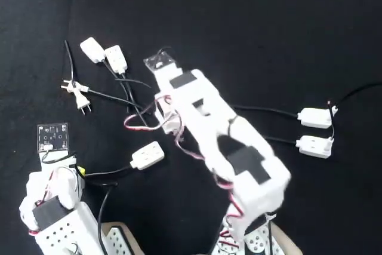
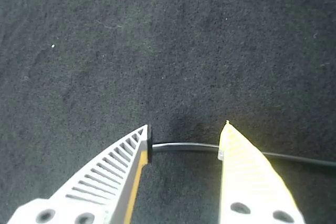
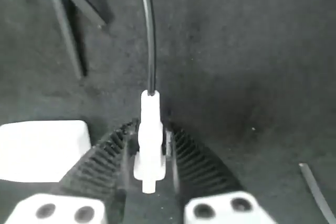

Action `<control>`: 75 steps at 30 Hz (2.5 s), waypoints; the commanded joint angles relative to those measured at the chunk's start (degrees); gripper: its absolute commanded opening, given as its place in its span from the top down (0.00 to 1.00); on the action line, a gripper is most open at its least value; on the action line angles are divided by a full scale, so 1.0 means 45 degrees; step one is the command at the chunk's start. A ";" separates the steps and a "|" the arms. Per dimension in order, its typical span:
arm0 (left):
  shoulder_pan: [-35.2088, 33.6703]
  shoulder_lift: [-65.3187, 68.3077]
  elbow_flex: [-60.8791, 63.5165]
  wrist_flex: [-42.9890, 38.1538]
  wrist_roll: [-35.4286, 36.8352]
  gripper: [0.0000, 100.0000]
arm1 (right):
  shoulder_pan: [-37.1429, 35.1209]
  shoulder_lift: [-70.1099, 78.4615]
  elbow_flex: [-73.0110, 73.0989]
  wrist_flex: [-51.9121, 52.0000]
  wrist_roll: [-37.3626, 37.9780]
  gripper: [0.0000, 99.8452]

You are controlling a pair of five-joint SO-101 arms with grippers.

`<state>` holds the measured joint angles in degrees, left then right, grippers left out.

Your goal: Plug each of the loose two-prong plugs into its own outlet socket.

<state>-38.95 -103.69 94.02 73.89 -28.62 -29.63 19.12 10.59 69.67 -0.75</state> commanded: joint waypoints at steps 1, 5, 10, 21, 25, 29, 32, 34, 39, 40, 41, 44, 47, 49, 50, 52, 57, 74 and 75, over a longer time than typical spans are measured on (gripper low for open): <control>-0.0010 -0.0098 -0.0107 0.0078 -0.0098 0.78 | 0.0020 0.0694 -0.1416 0.1094 0.0488 0.99; -0.0010 -0.0098 -0.0107 0.0078 -0.0117 0.78 | 0.0020 0.0830 -0.2061 0.2735 0.1153 0.98; -0.0010 -0.0098 -0.0107 0.0078 -0.0117 0.78 | 0.0117 0.0889 -0.2217 0.4005 0.2637 0.98; 0.0029 -0.0117 -0.0107 0.0059 -0.0117 0.78 | 0.0430 0.3038 -0.3311 0.4142 0.3888 0.76; 0.0068 -0.0117 -0.0127 0.0078 -0.0117 0.78 | 0.0391 0.4171 -0.5284 0.5880 0.3907 0.85; 0.0225 -0.0117 -0.0107 0.0078 -0.0117 0.78 | 0.0332 0.5480 -0.7590 0.6877 0.3907 0.93; 0.0205 -0.0117 -0.0107 0.0078 -0.0117 0.78 | 0.0293 0.6144 -0.8606 0.6994 0.3888 0.96; 0.0205 -0.0117 -0.0107 0.0078 -0.0117 0.78 | 0.0274 0.6183 -0.8645 0.6994 0.3888 0.97; 0.0186 -0.0117 -0.0107 0.0078 -0.0117 0.78 | -0.0352 0.6085 -0.8625 0.7013 0.3888 0.97; 0.0186 -0.0117 -0.0107 0.0078 -0.0117 0.78 | -0.0508 0.6105 -0.8586 0.7013 0.3888 0.97; 0.0166 -0.0117 -0.0107 0.0078 -0.0117 0.78 | -0.0664 0.6125 -0.8488 0.7013 0.3888 0.97; 0.0127 -0.0117 -0.0107 0.0078 -0.0117 0.78 | -0.0938 0.6144 -0.8000 0.7013 0.3888 0.86; 0.0127 -0.0117 -0.0107 0.0078 -0.0117 0.78 | -0.0957 0.6144 -0.7707 0.7013 0.3907 0.78; 0.0205 -0.0117 -0.0107 0.0078 -0.0117 0.78 | -0.0957 0.6164 -0.7492 0.6994 0.3868 0.80; 0.0225 -0.0117 -0.0107 0.0059 -0.0117 0.78 | -0.0957 0.6242 -0.7375 0.6994 0.3829 0.83; 0.0264 -0.0117 -0.0107 0.0059 -0.0098 0.78 | -0.0977 0.6632 -0.7336 0.6974 0.3810 0.89; 0.0537 -0.0117 -0.0127 0.0078 -0.0098 0.78 | -0.1016 0.7980 -0.7961 0.6994 0.3810 0.98; 0.0440 -0.0098 -0.0107 0.0078 -0.0098 0.78 | 0.0098 0.4796 -0.7179 0.5958 0.2325 0.99; 0.0440 -0.0098 -0.0107 0.0078 -0.0098 0.78 | 0.0098 0.4444 -0.6886 0.5744 0.2110 0.99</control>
<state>-37.19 -103.69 94.02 73.89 -28.62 -29.27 45.23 -21.85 98.15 11.03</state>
